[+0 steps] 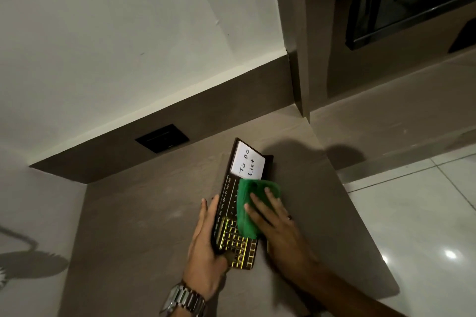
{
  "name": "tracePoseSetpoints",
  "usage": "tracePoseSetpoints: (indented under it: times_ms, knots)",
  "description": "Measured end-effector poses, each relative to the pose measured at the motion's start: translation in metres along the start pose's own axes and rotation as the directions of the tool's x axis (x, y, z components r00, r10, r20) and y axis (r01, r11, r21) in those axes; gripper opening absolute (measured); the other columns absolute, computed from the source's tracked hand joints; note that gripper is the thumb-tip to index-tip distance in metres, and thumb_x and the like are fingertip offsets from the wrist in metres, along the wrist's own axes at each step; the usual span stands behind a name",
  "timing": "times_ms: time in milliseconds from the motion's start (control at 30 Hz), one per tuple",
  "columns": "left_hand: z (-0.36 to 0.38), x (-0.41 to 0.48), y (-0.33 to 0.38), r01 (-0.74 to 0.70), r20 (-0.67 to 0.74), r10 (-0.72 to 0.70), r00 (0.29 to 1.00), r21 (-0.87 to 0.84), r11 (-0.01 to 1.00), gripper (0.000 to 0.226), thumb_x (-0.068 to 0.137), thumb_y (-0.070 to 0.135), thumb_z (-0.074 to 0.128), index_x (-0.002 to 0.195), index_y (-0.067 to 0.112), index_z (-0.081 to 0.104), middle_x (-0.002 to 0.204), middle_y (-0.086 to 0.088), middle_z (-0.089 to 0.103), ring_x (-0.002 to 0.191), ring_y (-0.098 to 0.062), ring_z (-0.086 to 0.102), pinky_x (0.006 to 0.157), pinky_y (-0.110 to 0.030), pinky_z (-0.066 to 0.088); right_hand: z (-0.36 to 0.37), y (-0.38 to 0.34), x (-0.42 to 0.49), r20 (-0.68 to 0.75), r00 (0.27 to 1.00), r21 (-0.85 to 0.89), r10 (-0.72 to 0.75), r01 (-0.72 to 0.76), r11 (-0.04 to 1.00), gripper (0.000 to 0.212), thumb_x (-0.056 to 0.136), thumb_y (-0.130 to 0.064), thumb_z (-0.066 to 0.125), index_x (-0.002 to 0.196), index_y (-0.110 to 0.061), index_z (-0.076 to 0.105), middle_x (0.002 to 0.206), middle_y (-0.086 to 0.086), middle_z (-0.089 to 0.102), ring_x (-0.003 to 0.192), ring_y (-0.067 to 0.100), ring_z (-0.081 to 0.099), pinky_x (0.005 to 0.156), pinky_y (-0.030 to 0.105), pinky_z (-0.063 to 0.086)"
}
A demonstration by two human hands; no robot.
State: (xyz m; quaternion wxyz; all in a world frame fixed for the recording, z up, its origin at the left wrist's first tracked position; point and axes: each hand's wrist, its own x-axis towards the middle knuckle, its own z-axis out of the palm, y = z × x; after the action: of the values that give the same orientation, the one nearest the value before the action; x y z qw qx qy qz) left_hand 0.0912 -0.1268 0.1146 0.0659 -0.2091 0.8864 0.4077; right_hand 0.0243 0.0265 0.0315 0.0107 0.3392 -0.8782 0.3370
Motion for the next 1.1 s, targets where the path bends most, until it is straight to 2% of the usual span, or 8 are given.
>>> tracePoseSetpoints:
  times_ms: [100,233,333,433,500,767,967,1100]
  knots:
    - [-0.001,0.001,0.001,0.002,-0.005,-0.002,1.0,0.009,1.0,0.12,0.067,-0.016,0.07,0.145,0.054,0.01,0.164,0.008,0.001,0.149,-0.015,0.007,0.113,-0.057,0.035,0.008,-0.012,-0.011,0.022,1.0,0.034,0.01,-0.011,0.999,0.096,0.053,0.012,0.072,0.141,-0.014,0.046,0.151,0.009,0.037,0.138,0.041,0.024,0.1,0.06,0.039]
    - [-0.002,-0.001,0.001,0.007,-0.012,-0.007,1.0,0.038,0.999,0.123,0.066,-0.017,0.07,0.144,0.055,0.008,0.164,0.009,0.003,0.147,-0.012,0.009,0.113,-0.045,0.032,0.009,-0.005,-0.011,0.039,0.98,0.017,-0.193,0.192,0.981,0.08,0.058,0.004,0.068,0.134,-0.016,0.053,0.146,0.006,0.046,0.136,0.039,0.032,0.103,0.058,0.034]
    - [-0.002,-0.001,0.001,-0.001,-0.002,0.001,1.0,0.081,0.997,0.125,0.067,-0.014,0.072,0.145,0.056,0.003,0.163,0.012,0.002,0.144,-0.006,0.007,0.111,-0.036,0.021,-0.015,0.025,0.026,0.034,0.998,-0.086,-0.056,0.059,0.995,0.079,0.055,-0.002,0.085,0.129,-0.014,0.059,0.141,0.009,0.051,0.133,0.041,0.037,0.103,0.061,0.034]
    - [-0.002,-0.004,0.0,-0.026,0.023,0.024,0.999,0.111,0.994,0.121,0.07,-0.011,0.07,0.147,0.052,0.001,0.162,0.012,0.006,0.149,-0.01,0.004,0.12,-0.052,0.013,-0.031,0.054,0.066,-0.059,0.973,-0.134,0.223,-0.229,0.964,0.074,0.081,-0.003,0.064,0.147,-0.019,0.034,0.158,0.004,0.023,0.146,0.03,0.005,0.115,0.055,0.019]
    - [-0.003,-0.004,0.001,-0.029,0.035,0.025,0.999,0.116,0.993,0.119,0.072,-0.009,0.071,0.148,0.049,0.0,0.162,0.013,0.01,0.15,-0.014,0.007,0.119,-0.058,0.019,-0.027,0.053,0.076,-0.109,0.946,-0.073,0.305,-0.314,0.947,0.073,0.084,0.002,0.056,0.149,-0.018,0.028,0.159,0.002,0.02,0.146,0.025,0.0,0.117,0.047,0.012]
    - [-0.006,-0.001,0.002,-0.05,0.052,0.043,0.998,0.144,0.988,0.12,0.075,-0.002,0.073,0.148,0.049,-0.007,0.163,0.01,0.01,0.151,-0.017,0.013,0.115,-0.061,0.031,0.004,0.008,0.008,0.096,0.981,-0.104,0.17,-0.16,0.982,0.083,0.06,0.002,0.077,0.137,-0.012,0.05,0.148,0.009,0.042,0.14,0.036,0.026,0.103,0.058,0.034]
    - [-0.007,0.0,0.001,-0.035,0.077,0.023,0.997,0.17,0.985,0.12,0.076,0.001,0.072,0.146,0.052,-0.011,0.164,0.007,0.012,0.151,-0.023,0.015,0.114,-0.064,0.03,-0.016,0.037,0.091,-0.09,0.878,-0.087,0.47,-0.477,0.875,0.077,0.086,-0.005,0.059,0.151,-0.012,0.018,0.16,0.013,0.005,0.145,0.032,-0.004,0.114,0.05,0.022]
    - [-0.007,0.0,0.0,-0.029,0.08,0.017,0.997,0.162,0.986,0.118,0.079,0.002,0.071,0.146,0.051,-0.013,0.164,0.006,0.008,0.151,-0.024,0.013,0.115,-0.062,0.029,0.003,0.012,0.056,-0.015,0.927,-0.102,0.375,-0.375,0.922,0.087,0.082,0.0,0.06,0.151,-0.012,0.009,0.16,0.012,-0.002,0.145,0.034,-0.006,0.113,0.053,0.023]
